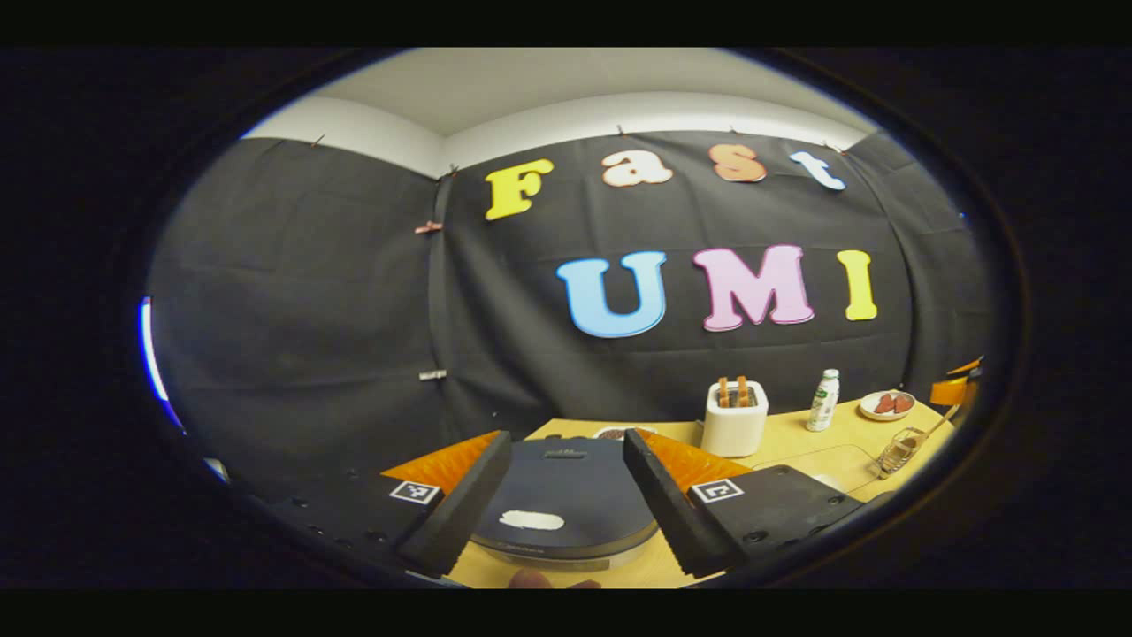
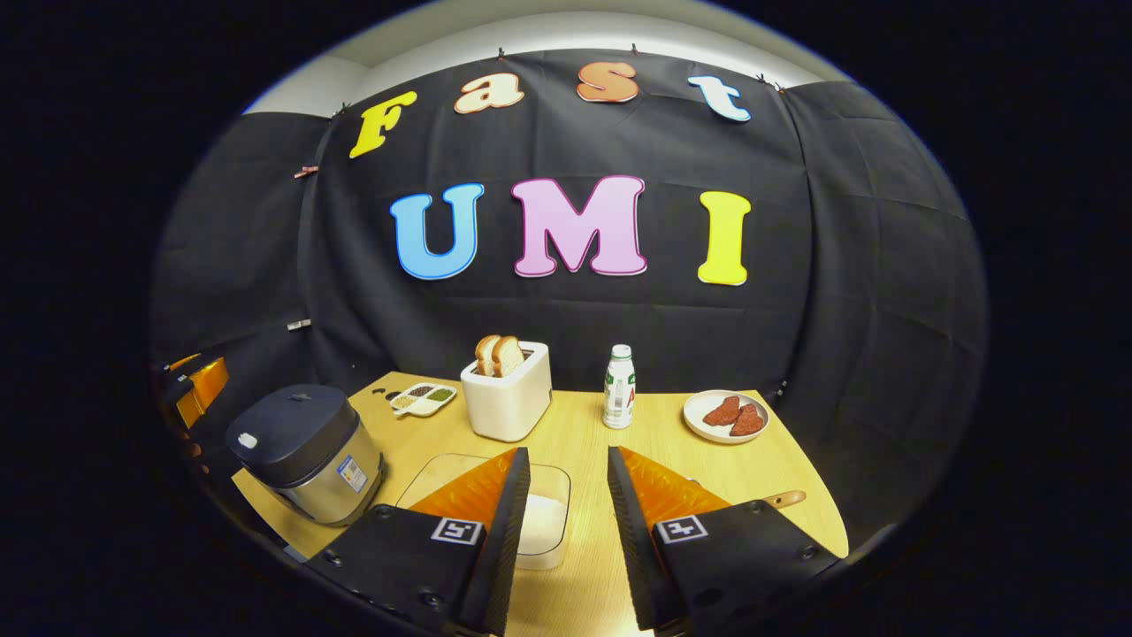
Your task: Close the left gripper, press the button to open the rice cooker; take a wooden spoon from the chopstick holder with the right hand, scoop a spoonful of rice and pour it into the rice cooker, then put the wooden spoon back into the chopstick holder.
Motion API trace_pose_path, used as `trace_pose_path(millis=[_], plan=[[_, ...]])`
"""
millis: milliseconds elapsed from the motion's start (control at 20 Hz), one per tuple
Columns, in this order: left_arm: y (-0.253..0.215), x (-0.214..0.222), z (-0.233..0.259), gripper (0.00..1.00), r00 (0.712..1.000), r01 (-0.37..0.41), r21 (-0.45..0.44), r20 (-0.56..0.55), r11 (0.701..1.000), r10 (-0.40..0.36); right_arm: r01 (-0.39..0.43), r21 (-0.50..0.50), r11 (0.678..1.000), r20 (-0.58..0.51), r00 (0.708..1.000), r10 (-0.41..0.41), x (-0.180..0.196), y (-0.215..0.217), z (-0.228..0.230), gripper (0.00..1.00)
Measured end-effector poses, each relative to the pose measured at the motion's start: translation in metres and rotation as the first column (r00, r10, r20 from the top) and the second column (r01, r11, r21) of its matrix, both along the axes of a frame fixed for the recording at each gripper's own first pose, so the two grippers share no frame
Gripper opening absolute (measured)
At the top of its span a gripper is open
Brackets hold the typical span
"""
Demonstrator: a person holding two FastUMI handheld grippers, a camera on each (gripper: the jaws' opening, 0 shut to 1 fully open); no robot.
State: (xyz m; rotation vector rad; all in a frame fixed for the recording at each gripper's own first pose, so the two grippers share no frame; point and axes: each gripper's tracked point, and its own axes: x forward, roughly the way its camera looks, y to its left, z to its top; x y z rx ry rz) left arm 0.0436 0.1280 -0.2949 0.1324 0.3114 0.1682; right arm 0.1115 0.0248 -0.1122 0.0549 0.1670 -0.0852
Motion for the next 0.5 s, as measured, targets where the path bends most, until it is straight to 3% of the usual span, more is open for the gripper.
trace_pose_path(millis=[200,250,500], plan=[[-0.025,-0.005,0.015,0.90,0.999,0.049,-0.019,0.013,0.999,-0.048,0.000,0.009,1.000,0.045,0.999,0.000,-0.002,-0.002,0.023,0.69],[-0.031,-0.007,0.017,0.95,0.998,0.054,-0.023,0.016,0.998,-0.054,0.005,0.012,1.000,0.058,0.998,-0.005,-0.003,-0.004,0.029,0.73],[-0.047,-0.016,0.026,0.96,0.998,0.068,-0.031,0.013,0.997,-0.067,-0.014,-0.016,1.000,0.112,0.994,0.016,-0.009,0.002,0.050,0.87]])
